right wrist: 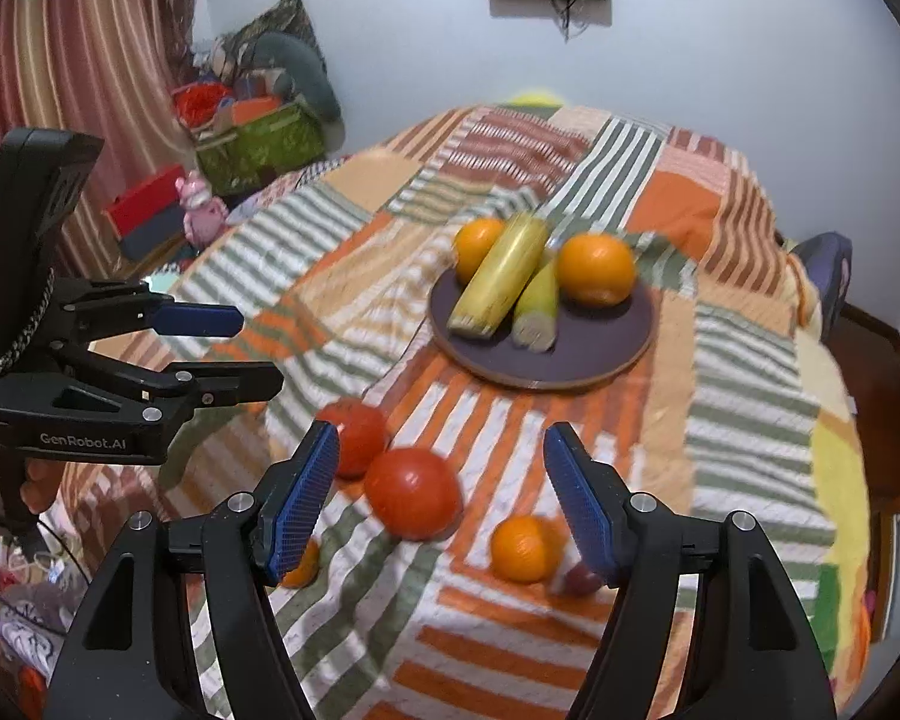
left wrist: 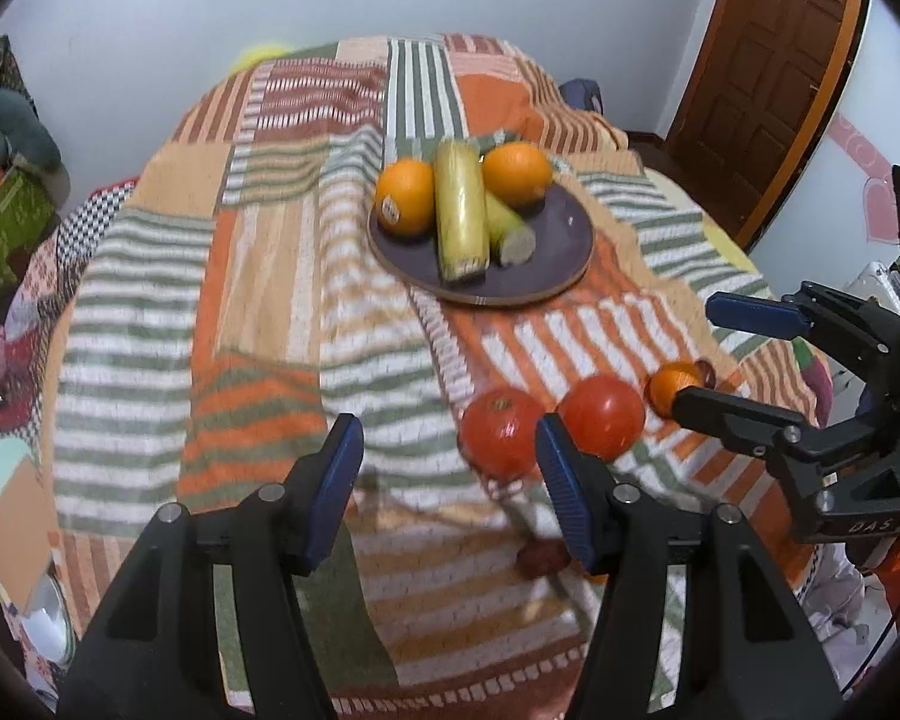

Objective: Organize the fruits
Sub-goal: 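Grasp a red tomato with the left gripper while the right gripper grasps the other tomato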

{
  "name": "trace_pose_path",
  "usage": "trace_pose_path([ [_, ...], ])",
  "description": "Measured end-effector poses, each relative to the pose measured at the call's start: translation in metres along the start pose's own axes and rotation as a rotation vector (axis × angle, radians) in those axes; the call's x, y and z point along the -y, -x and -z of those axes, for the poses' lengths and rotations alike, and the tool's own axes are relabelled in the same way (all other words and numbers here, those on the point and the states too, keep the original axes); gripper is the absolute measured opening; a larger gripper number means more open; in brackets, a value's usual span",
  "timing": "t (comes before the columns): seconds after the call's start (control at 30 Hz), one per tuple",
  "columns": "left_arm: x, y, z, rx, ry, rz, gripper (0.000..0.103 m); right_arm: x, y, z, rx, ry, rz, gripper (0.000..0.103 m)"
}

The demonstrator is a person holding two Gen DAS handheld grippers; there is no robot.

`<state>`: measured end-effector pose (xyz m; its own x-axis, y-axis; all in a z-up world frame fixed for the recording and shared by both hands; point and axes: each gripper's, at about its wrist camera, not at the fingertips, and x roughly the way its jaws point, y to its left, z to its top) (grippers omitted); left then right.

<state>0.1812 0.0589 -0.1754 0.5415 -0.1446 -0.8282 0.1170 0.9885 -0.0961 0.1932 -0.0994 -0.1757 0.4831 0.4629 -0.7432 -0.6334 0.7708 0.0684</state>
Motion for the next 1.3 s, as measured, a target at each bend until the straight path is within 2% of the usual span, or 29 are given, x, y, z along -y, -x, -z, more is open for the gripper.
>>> trace_pose_path([
  [0.2, -0.005, -0.011, 0.013, -0.041, 0.01, 0.013, 0.059, -0.009, -0.025, 0.007, -0.058, 0.007, -0.013, 0.067],
  [0.47, -0.007, -0.025, 0.016, -0.08, 0.019, 0.037, 0.059, -0.013, -0.048, 0.016, -0.14, 0.021, -0.016, 0.067],
  [0.6, -0.003, -0.032, 0.014, -0.091, 0.019, 0.051, 0.059, -0.011, -0.057, 0.019, -0.175, 0.024, -0.018, 0.055],
  [0.67, -0.001, -0.035, 0.012, -0.095, 0.014, 0.056, 0.059, -0.007, -0.056, 0.019, -0.169, 0.013, -0.016, 0.05],
  [0.8, 0.005, -0.04, 0.01, -0.099, 0.005, 0.07, 0.059, 0.003, -0.05, 0.021, -0.154, -0.042, -0.061, 0.049],
  [0.93, 0.01, -0.05, 0.007, -0.112, 0.0, 0.08, 0.059, 0.009, -0.04, 0.019, -0.12, -0.07, -0.065, 0.049],
  [1.27, 0.02, -0.077, 0.0, -0.135, 0.008, 0.089, 0.059, 0.032, -0.02, 0.009, -0.06, -0.097, -0.018, 0.049],
  [1.3, 0.02, -0.079, 0.0, -0.134, 0.011, 0.079, 0.056, 0.035, -0.019, 0.009, -0.058, -0.1, -0.015, 0.049],
])
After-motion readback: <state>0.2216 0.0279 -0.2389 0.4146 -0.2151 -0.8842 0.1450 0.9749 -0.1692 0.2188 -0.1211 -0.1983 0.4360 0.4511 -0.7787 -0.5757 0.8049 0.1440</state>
